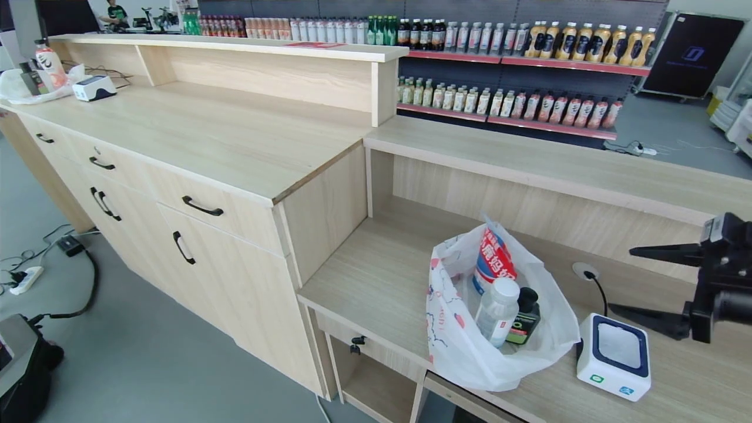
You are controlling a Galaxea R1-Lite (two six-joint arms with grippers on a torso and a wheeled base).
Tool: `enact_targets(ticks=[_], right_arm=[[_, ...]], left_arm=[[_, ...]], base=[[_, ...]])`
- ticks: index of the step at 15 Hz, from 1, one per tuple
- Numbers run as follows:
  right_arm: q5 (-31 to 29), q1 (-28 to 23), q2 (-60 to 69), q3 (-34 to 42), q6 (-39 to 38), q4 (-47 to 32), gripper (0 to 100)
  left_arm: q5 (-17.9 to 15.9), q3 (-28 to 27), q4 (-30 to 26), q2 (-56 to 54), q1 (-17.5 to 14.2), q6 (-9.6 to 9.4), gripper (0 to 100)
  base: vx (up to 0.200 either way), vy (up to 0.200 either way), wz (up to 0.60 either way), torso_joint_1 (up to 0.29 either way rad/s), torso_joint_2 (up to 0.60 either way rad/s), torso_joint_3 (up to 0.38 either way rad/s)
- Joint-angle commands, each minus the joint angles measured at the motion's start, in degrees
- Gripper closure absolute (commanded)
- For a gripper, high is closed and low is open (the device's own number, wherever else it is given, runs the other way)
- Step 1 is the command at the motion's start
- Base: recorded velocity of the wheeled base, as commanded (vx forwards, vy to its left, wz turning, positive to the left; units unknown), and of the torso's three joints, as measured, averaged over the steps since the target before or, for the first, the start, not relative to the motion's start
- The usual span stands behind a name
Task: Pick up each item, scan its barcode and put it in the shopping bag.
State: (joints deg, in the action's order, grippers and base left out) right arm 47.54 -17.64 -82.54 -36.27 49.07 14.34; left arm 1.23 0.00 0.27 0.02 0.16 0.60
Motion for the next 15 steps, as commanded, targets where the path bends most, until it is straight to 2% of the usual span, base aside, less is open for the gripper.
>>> enact_targets(ticks=[1,5,9,10,12,15], right_arm=[[-7.8,1.9,14.4,-2.8,-15.1,-0.6,0],[-15.4,2.8,17.0,-4.2,-18.2,-0.5,0],[-38.9,7.6,17.7,-3.5,-29.8,-0.6,0],[-43.2,8.4,18.7,-1.5,-34.1,-0.5,0],[-44.5,8.5,23.2,5.3,-42.7,0.0,0],[-44.4,9.8,36.7,20.1,-49.5,0.3,0]], left_arm=[[0.0,0.0,0.0,0.0,0.0,0.02,0],[0.0,0.0,0.0,0.0,0.0,0.11,0],[0.1,0.0,0.0,0.0,0.0,0.02,0],[0.0,0.0,0.0,0.0,0.0,0.02,0],[0.0,0.0,0.0,0.0,0.0,0.02,0],[0.0,0.0,0.0,0.0,0.0,0.02,0]], base=[[0.0,0.0,-0.6,-0.007,0.0,0.002],[0.0,0.0,-0.6,0.002,0.0,0.0],[0.0,0.0,-0.6,0.004,0.0,0.002],[0.0,0.0,-0.6,0.002,0.0,0.002],[0.0,0.0,0.0,0.0,0.0,0.0],[0.0,0.0,0.0,0.0,0.0,0.0]])
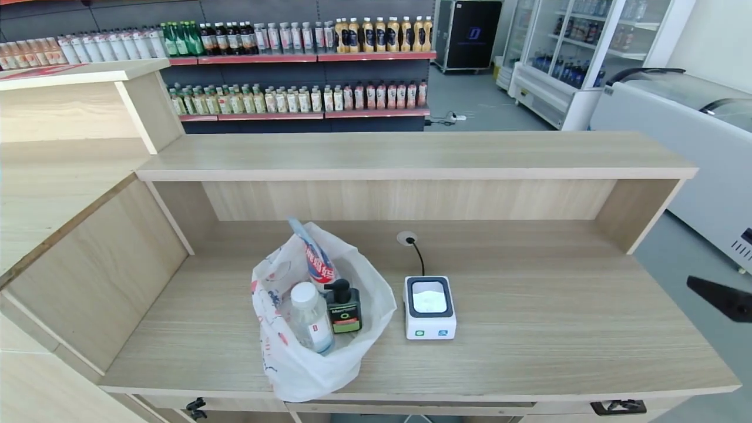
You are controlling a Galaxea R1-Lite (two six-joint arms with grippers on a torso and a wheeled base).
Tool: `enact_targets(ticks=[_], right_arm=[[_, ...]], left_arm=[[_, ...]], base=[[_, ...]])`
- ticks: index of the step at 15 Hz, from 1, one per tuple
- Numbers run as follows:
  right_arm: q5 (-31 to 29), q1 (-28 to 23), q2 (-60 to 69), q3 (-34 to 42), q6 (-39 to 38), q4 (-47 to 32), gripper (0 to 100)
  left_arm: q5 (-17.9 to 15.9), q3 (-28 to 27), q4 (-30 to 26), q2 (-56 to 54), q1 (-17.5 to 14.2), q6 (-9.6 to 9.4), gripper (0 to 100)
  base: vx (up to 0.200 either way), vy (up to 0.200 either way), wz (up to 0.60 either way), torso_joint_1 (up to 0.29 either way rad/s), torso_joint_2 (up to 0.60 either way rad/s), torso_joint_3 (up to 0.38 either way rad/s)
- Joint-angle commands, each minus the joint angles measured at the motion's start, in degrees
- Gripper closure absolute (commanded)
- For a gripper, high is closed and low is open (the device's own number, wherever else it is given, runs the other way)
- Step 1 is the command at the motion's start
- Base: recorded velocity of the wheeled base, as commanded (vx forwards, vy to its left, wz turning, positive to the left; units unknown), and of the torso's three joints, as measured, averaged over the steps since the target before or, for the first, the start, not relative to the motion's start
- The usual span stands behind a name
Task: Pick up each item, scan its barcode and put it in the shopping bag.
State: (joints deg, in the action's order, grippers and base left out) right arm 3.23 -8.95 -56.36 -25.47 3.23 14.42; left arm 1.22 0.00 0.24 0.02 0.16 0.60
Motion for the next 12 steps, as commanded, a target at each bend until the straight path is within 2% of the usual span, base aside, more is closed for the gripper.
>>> enact_targets(ticks=[1,2,3,5,6,8,12], right_arm=[[0.1,2.0,18.9,16.3,-5.3,-0.1,0],[0.2,2.2,23.4,20.1,-5.3,0.0,0],[0.0,5.6,33.9,25.5,-4.5,-0.4,0],[-0.6,7.3,45.8,25.4,-4.9,-13.9,0],[-0.4,7.6,50.1,24.9,-3.4,-14.5,0],[-0.6,8.0,54.7,25.2,-0.7,-13.8,0],[-4.5,8.5,56.4,25.5,-2.8,-14.4,0]], left_arm=[[0.0,0.0,0.0,0.0,0.0,0.02,0],[0.1,0.0,0.0,0.0,0.0,0.02,0],[0.0,0.0,0.0,0.0,0.0,0.02,0],[0.0,0.0,0.0,0.0,0.0,0.02,0],[0.0,0.0,0.0,0.0,0.0,0.11,0],[0.0,0.0,0.0,0.0,0.0,0.02,0],[0.0,0.0,0.0,0.0,0.0,0.02,0]], base=[[0.0,0.0,0.0,0.0,0.0,0.0],[0.0,0.0,0.0,0.0,0.0,0.0],[0.0,0.0,0.0,0.0,0.0,0.0],[0.0,0.0,0.0,0.0,0.0,0.0],[0.0,0.0,0.0,0.0,0.0,0.0],[0.0,0.0,0.0,0.0,0.0,0.0],[0.0,0.0,0.0,0.0,0.0,0.0]])
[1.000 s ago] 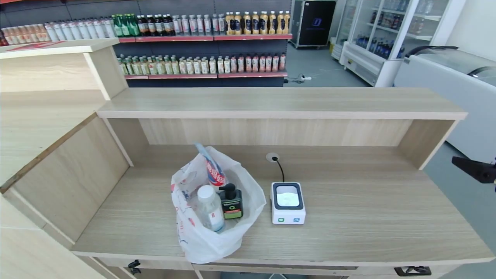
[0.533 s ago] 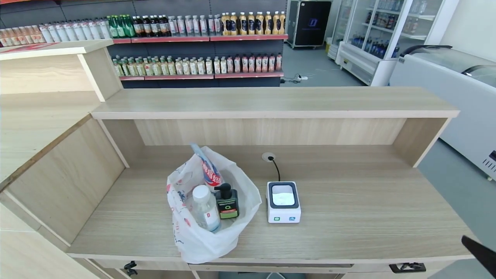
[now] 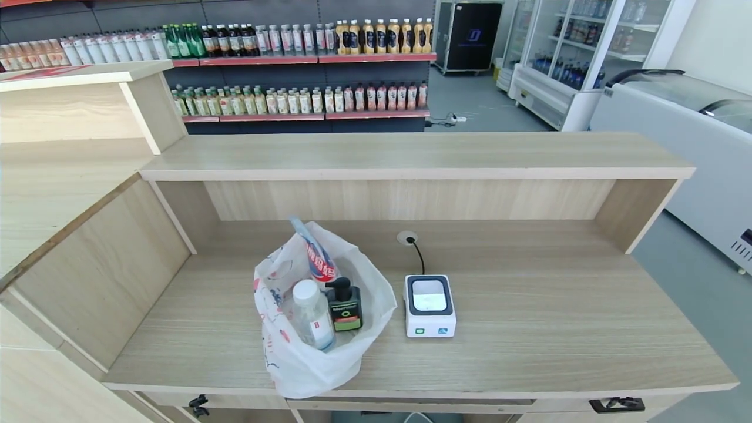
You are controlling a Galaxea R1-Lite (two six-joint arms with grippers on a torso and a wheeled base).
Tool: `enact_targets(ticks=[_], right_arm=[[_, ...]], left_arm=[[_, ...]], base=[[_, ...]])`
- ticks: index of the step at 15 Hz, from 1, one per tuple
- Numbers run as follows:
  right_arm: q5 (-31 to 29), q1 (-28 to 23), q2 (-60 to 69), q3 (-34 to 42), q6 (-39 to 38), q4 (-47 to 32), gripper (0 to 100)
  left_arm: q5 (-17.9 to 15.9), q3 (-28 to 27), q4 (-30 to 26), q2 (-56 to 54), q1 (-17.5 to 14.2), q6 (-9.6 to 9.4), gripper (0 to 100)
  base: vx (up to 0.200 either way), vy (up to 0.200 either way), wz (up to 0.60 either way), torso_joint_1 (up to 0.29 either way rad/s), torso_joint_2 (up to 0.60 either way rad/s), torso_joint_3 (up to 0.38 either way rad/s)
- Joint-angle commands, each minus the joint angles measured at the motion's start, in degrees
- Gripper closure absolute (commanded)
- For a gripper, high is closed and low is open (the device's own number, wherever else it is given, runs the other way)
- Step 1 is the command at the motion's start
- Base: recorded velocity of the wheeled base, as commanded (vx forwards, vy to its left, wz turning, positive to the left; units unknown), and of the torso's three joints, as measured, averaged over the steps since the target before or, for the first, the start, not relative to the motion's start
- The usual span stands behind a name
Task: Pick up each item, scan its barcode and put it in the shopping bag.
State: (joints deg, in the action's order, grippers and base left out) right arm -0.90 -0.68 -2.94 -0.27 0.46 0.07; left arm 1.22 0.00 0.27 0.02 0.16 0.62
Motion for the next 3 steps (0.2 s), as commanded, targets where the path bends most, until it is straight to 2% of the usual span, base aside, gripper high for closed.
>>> enact_targets(ticks=[1,3], right_arm=[[-0.3,0.2,2.9,0.3,-0.4,-0.2,0],[-0.3,0.2,2.9,0.3,-0.5,-0.2,0]], left_arm=[[0.0,0.0,0.1,0.0,0.0,-0.01,0],[0.0,0.0,0.0,0.0,0.0,0.08,0]], base=[[0.0,0.0,0.0,0.0,0.0,0.0],[0.0,0.0,0.0,0.0,0.0,0.0]])
